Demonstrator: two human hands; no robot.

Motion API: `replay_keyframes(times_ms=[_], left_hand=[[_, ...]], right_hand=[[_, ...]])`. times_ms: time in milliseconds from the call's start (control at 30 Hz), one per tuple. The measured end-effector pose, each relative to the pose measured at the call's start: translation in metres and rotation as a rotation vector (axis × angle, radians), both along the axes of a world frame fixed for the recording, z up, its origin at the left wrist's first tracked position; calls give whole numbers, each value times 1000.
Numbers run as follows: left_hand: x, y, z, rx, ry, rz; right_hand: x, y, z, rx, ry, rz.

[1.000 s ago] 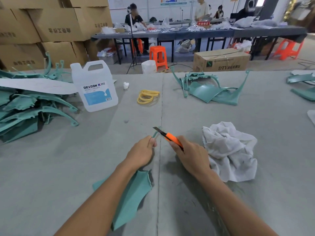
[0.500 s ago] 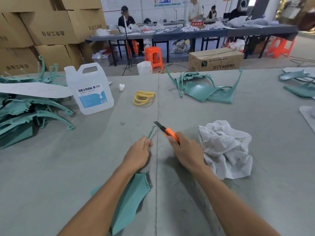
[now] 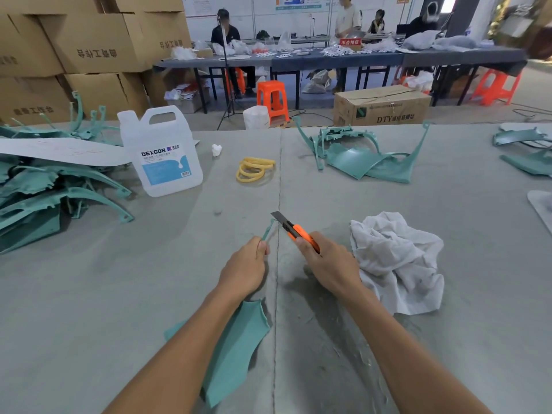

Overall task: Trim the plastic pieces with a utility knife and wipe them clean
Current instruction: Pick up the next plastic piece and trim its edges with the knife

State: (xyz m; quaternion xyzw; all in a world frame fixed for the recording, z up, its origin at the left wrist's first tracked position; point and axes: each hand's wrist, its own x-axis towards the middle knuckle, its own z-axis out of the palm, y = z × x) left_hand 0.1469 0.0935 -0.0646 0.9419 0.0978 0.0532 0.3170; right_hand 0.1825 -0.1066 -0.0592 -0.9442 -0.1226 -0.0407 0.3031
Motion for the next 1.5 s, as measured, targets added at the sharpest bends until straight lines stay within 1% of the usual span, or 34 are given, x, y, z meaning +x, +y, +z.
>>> replay_keyframes(times_ms=[633,800,867,967,1033,1100,1300,1400,1500], left_hand=[[-1,-4,2,24,36,34],[-5,-6,3,32,33,28],[-5,-6,4,49,42,32],[-2,-6,4,94,55,38],[-3,-7,4,100,62,30],[-3,-6,4,86,72,30],[-2,-5,3,35,78,60],[-2,-5,4,51,78,56],[0,-6,4,64,83,49]], right_hand=[[4,1,-4,16,42,21],[11,5,2,38,102,-75],[5,7,0,58,71,-84],[-15,7,-5,104,-57,-84],[-23,9,-9,84,-173,-44],[-26,12,-12,35,-238,25],[-26,12,-14,-95,-247,57],[-27,12,-11,-95,-230,21],[-28,13,-12,-159,-223,10]])
